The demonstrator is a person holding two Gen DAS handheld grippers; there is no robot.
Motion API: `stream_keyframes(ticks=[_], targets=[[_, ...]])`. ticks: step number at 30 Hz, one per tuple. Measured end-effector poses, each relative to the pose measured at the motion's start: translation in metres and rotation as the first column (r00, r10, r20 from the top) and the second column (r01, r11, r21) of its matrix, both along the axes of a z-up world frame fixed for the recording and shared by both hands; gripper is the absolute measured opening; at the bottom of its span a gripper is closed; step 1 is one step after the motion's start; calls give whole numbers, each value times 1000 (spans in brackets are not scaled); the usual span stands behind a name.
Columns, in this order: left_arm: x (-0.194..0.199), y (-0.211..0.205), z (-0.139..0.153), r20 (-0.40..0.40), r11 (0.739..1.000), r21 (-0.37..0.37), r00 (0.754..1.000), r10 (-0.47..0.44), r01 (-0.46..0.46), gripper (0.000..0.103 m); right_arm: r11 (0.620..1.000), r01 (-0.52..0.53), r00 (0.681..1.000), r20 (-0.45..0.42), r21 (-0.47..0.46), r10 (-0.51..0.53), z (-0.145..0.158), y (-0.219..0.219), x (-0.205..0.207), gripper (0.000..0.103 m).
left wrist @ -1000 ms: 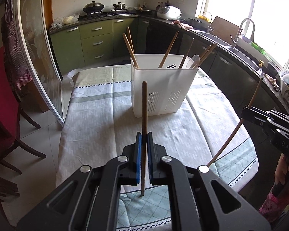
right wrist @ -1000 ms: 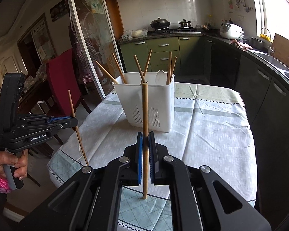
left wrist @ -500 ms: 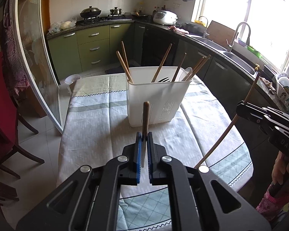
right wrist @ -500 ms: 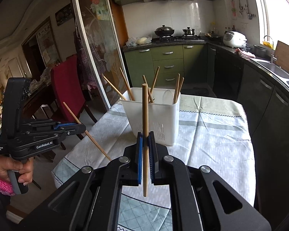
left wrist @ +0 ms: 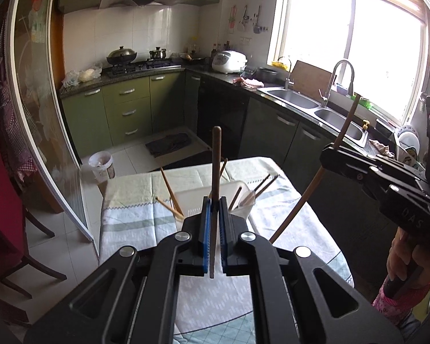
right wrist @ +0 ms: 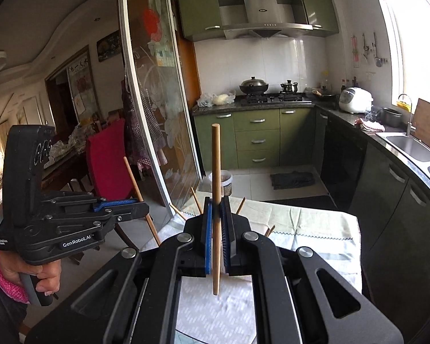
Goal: Organize utensils
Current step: 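Lift both chopsticks upright and drop them into the white holder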
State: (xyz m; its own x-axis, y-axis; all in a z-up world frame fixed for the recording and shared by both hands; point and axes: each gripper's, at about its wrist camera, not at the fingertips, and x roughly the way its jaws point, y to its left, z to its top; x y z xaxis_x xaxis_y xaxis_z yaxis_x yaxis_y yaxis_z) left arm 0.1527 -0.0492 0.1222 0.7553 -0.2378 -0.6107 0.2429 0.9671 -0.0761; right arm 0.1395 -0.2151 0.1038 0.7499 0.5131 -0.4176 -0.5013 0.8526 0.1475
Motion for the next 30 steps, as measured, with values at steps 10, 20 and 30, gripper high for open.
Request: stream_keyframes(ticks=[10, 20, 30], targets=[[48, -7, 48, 94, 999, -16, 995, 30, -28, 6, 997, 42, 995, 88, 61, -48, 59, 1, 38, 7], [107, -8, -8, 28, 997, 31, 997, 73, -74, 6, 989, 137, 989, 39, 56, -139, 51, -1, 119, 7], [119, -8, -66, -93, 998, 45, 995, 42, -38, 8, 992, 123, 985, -122, 0, -122, -21, 5, 171, 7]])
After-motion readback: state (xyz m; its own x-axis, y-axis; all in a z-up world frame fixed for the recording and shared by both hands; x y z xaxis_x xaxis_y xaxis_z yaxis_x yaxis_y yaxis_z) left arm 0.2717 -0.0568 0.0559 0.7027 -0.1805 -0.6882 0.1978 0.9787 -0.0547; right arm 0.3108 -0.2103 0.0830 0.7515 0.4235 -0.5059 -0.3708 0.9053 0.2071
